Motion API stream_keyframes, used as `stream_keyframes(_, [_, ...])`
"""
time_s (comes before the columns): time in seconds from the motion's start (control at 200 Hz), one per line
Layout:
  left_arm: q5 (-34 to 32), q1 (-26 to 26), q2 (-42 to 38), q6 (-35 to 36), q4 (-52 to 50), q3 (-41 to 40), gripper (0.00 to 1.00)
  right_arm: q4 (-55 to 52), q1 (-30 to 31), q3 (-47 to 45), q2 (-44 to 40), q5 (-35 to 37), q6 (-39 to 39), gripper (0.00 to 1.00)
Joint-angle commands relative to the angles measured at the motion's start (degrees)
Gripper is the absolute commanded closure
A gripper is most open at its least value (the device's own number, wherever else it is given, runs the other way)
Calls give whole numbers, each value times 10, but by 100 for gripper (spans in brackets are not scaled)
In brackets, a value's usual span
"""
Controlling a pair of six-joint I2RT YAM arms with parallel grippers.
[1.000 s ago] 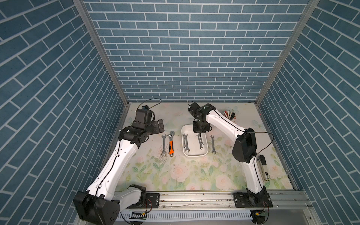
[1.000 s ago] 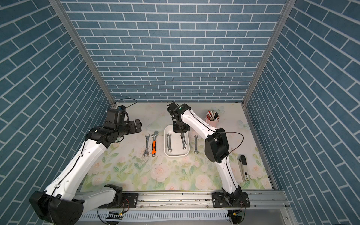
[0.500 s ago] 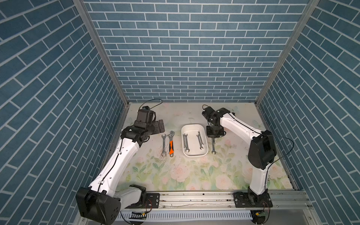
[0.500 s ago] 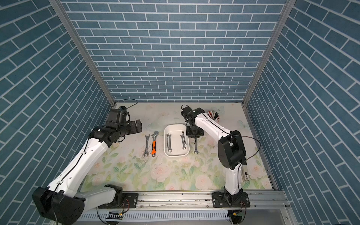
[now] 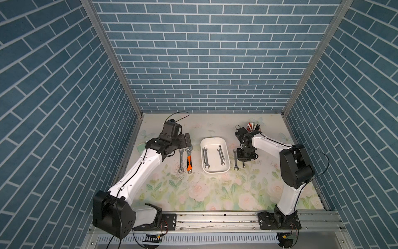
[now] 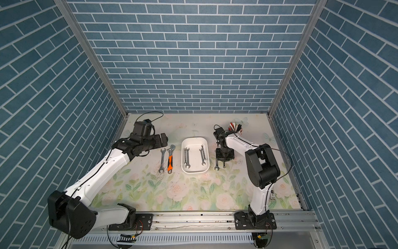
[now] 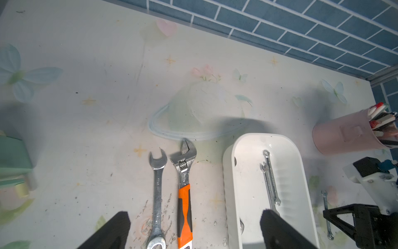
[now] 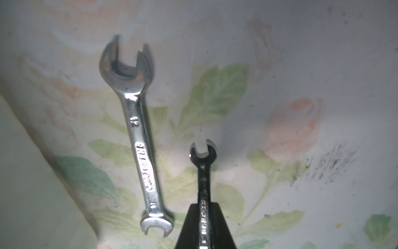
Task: Take out the wrench from the storage box
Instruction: Place the wrench at the center of the board.
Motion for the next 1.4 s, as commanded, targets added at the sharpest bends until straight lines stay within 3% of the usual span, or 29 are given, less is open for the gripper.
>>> stream_keyframes(0.0, [-28, -24, 17, -21, 3, 28, 0, 35, -7, -5, 10, -14, -36, 98])
stream_keyframes(0.14, [-115, -81, 43, -27, -24, 65, 0, 52, -12, -13, 23, -23, -46, 98])
stream_keyframes(0.33, [-129, -116, 72, -34, -31, 86, 0, 58, -17, -13, 35, -21, -48, 96])
stream_keyframes(0.6, [-125, -131, 65, -41, -32, 97, 0, 33, -18, -7, 9, -13, -41, 66])
stream_keyframes(0.695, [-123, -134, 58, -43, -34, 101, 0, 9, -18, 6, -14, -4, -33, 61])
stream_keyframes(1.01, [-105, -153, 37, -65, -20, 96, 0, -28, -14, 40, -90, -43, -8, 58])
stream_keyframes(1.39, [-109, -200, 112, -84, -12, 122, 3, -42, 38, 49, -142, -32, 31, 57])
